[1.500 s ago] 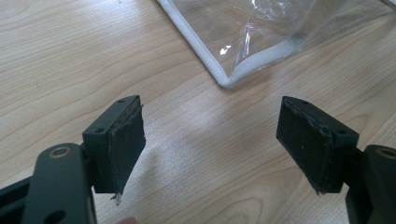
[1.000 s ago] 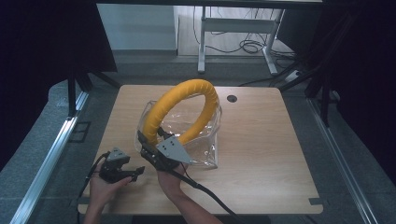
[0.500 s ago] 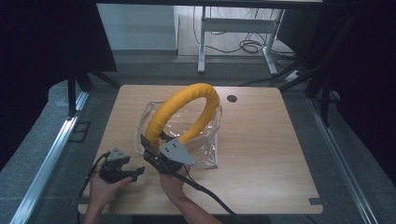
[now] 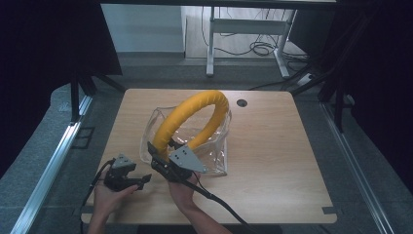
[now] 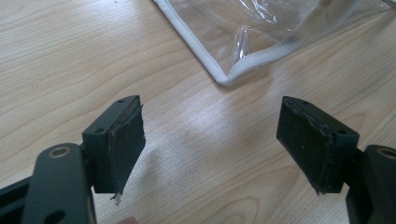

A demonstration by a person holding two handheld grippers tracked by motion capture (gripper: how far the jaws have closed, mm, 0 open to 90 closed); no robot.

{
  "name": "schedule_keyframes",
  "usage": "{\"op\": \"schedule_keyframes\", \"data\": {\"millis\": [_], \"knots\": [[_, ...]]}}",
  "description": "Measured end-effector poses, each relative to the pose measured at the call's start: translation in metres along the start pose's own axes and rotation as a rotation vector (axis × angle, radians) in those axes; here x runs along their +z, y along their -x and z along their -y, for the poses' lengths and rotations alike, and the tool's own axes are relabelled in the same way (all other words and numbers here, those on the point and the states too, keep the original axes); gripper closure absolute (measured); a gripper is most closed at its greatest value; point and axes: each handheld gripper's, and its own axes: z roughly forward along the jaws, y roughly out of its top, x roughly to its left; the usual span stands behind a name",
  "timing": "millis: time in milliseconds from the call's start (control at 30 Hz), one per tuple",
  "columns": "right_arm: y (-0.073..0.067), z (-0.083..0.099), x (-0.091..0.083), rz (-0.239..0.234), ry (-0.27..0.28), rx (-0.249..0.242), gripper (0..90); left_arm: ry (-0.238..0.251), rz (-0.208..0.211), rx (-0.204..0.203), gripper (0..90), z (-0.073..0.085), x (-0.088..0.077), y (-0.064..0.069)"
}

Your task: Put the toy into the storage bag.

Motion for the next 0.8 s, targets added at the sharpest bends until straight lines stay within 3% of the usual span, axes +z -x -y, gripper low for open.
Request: {"op": "schedule_keyframes", "data": {"millis": [800], "knots": [[0.0098, -0.0003, -0.006, -0.034, -0.024, 0.043, 37.2, -0.002, 0.002, 0.001, 23.3, -0.0003, 0.0, 0.0005]]}}
